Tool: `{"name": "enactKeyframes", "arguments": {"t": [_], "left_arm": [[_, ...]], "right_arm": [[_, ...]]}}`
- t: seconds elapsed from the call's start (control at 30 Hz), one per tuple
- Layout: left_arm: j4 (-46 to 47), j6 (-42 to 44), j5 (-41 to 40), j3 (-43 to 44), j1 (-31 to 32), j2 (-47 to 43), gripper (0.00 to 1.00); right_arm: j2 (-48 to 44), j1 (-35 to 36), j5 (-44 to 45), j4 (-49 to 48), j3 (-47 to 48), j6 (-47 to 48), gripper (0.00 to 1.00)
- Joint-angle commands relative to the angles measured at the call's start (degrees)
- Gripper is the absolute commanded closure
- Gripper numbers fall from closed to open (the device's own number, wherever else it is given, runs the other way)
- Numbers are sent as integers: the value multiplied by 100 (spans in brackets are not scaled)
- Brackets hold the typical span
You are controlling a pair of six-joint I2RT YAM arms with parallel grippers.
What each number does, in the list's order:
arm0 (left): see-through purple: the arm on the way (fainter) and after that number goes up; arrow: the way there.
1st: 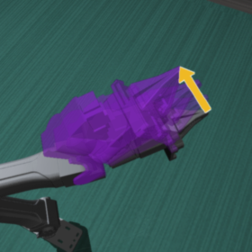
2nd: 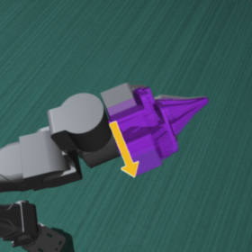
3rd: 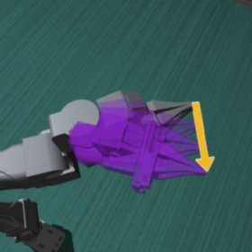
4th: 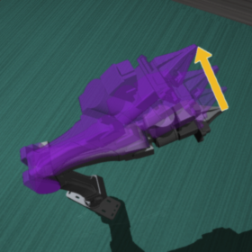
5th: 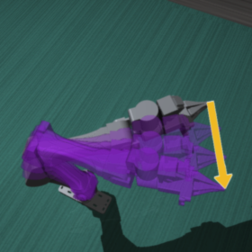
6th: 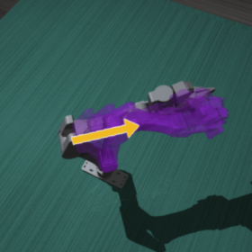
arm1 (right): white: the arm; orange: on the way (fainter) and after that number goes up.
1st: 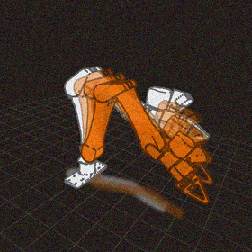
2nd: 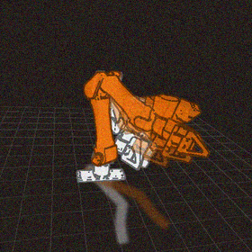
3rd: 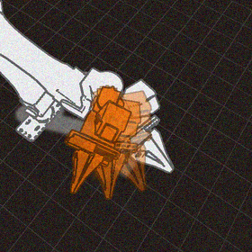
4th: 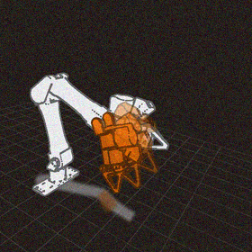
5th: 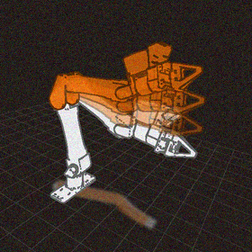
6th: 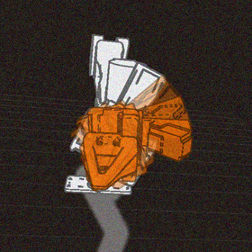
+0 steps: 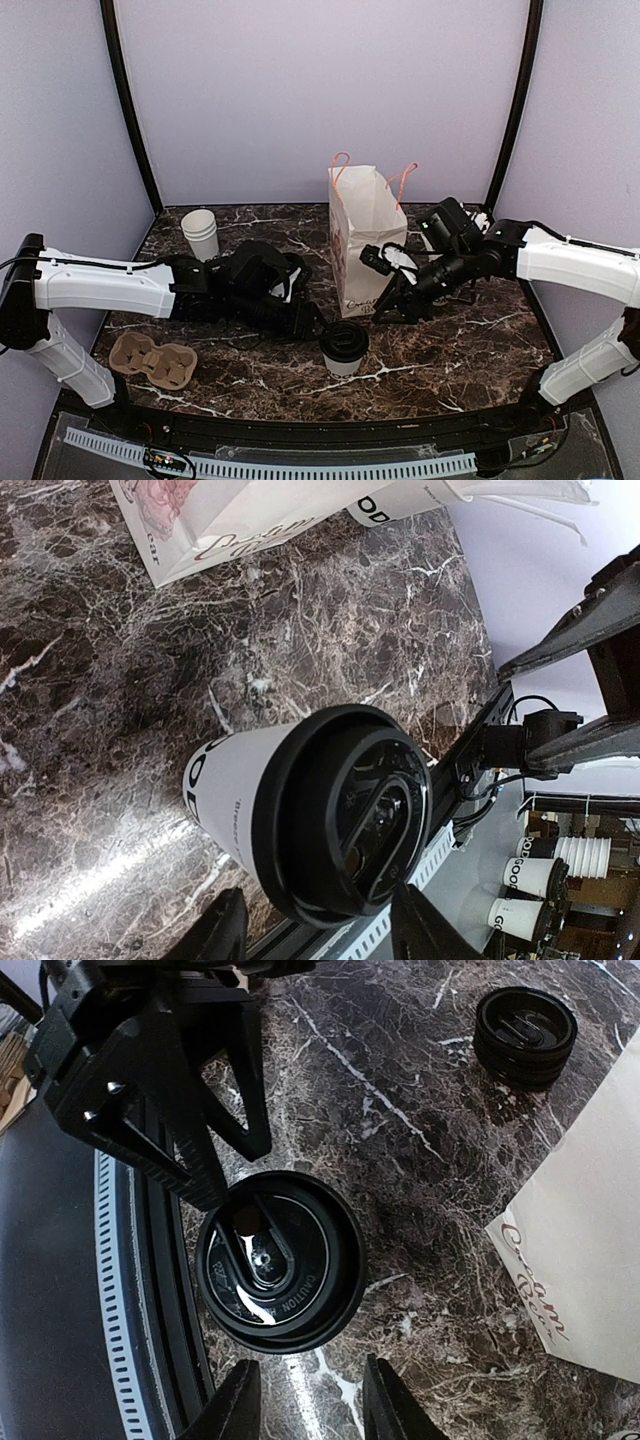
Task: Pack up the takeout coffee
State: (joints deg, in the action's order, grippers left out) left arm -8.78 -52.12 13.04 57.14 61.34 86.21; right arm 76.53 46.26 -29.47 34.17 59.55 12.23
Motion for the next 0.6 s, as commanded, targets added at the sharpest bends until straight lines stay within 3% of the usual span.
{"name": "enactKeyframes", "arguments": {"t": [0.0, 0.27, 0.57], "left_arm": [[59, -2, 16, -61, -24, -49, 50], [-358, -179, -159, -264, -100, -339, 56], [227, -274, 304, -383, -124, -189, 59]], "right_arm": [[170, 49, 189, -299, -100, -296, 64], [300, 67, 113, -292, -126, -335, 64], [537, 71, 142, -226, -158, -500, 63]]}}
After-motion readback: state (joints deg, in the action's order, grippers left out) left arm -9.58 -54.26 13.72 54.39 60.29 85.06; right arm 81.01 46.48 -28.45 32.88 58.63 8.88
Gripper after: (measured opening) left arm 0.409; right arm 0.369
